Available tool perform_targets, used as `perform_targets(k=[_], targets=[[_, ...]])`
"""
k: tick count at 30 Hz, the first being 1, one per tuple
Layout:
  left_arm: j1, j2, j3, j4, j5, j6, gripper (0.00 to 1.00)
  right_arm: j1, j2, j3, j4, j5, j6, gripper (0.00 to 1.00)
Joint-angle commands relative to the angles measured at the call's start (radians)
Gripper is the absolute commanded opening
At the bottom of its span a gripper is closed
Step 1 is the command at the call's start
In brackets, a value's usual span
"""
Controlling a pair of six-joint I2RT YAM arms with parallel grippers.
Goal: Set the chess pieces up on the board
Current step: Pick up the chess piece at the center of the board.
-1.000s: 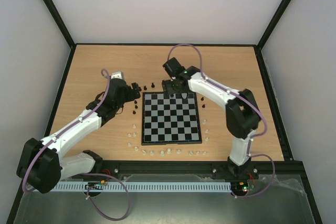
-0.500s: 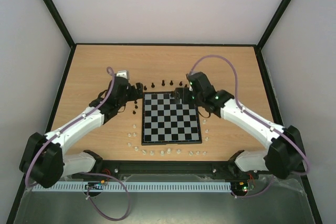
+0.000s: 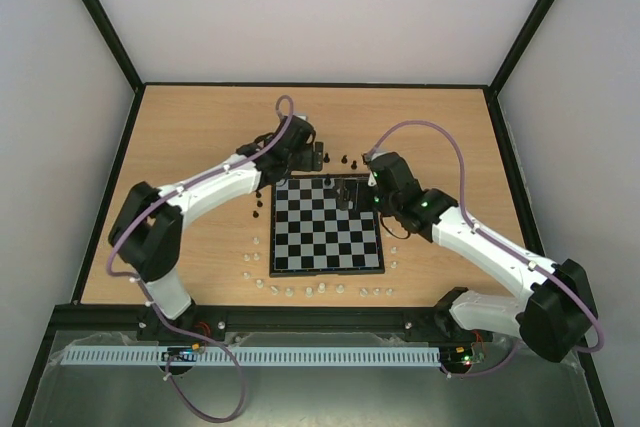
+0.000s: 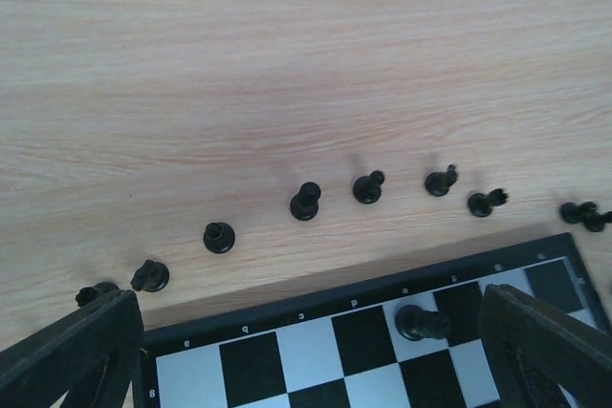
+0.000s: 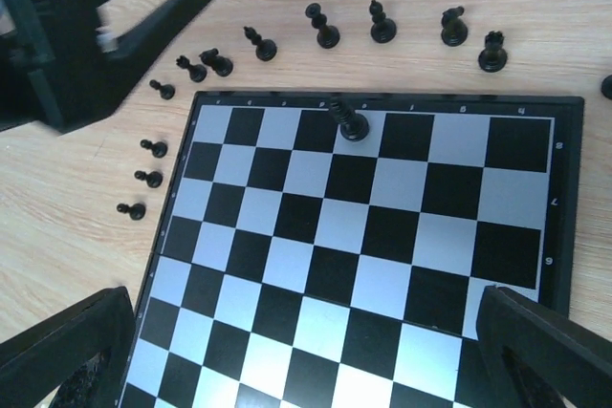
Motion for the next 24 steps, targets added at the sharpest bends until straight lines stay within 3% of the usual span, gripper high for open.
perform_targets(k=[1,5,10,13,21,24], targets=[[0.002,0.098,0.1,-0.144,-0.022,0.03,0.99,0.001,-0.034,-0.045,-0.028,-0.052,0.007,0.99],[0.007,0.199,0.201,-0.174,-0.035,0.048,0.99,0.001,-0.066,-0.011,-0.023,-0.091,0.013,0.99],[0.032,0.271,0.254,-0.165,-0.005,0.046,0.99,0.001,0.039,0.4,-0.238,0.037,-0.096,0.99],[0.049,0.289,0.255,-0.146,0.015,0.051,0.99,0.0,0.082,0.543,-0.314,0.213,-0.166,0.99],[0.078,0.364,0.297,-0.106,0.072,0.089,0.99,-0.011,0.072,0.419,-0.226,0.24,-0.19,0.99],[0.074,0.391,0.344,-0.113,0.078,0.1,0.92,-0.011,0.055,0.389,-0.209,0.236,-0.182,0.96]])
